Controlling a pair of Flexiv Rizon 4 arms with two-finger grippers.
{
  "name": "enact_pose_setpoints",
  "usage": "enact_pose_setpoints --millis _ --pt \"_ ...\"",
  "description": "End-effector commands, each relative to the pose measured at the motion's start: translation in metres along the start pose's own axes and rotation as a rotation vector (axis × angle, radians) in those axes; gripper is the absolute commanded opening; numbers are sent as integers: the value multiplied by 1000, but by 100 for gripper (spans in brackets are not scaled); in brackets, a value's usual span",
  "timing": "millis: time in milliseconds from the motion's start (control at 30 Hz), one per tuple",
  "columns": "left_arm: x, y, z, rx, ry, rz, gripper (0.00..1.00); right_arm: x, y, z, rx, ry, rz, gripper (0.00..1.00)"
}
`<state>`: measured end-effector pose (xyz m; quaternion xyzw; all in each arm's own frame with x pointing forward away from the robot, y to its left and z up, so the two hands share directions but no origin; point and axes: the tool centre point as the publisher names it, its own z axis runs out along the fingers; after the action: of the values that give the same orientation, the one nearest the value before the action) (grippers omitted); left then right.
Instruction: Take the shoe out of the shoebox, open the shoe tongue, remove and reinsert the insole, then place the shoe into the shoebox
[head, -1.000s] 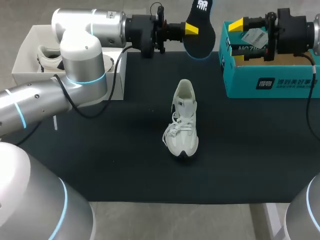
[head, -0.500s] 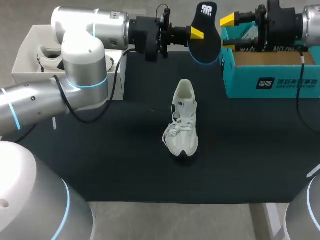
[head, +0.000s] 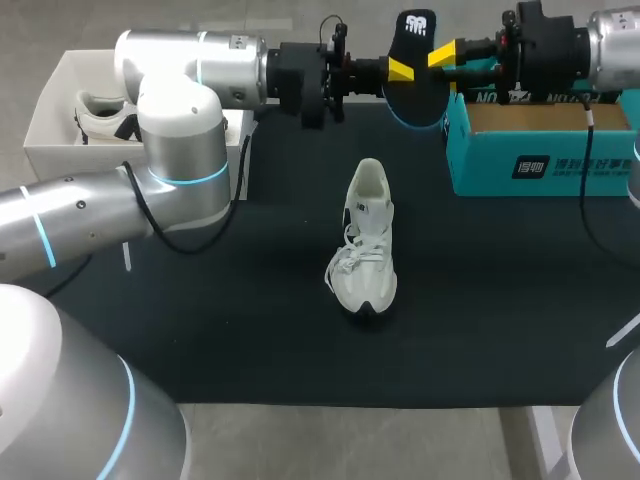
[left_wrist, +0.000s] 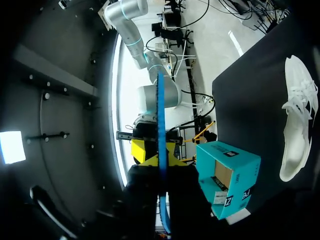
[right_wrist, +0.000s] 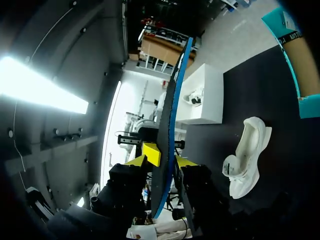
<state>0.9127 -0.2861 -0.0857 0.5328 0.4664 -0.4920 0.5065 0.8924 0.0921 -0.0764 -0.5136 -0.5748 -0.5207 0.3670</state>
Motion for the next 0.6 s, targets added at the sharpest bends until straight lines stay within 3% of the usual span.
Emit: enact_pose_setpoints --millis 33,233,300,600 --pt "1 3 3 -15 -7 11 0 -1 -3 5 6 -1 5 28" --pt "0 3 5 0 -7 11 0 -5 -6 7 13 3 16 19" --pt "-1 1 5 7 -7 10 0 -5 -5 7 11 6 17 11" --pt "-2 -2 5 40 -3 5 0 -4 -2 8 12 11 12 5"
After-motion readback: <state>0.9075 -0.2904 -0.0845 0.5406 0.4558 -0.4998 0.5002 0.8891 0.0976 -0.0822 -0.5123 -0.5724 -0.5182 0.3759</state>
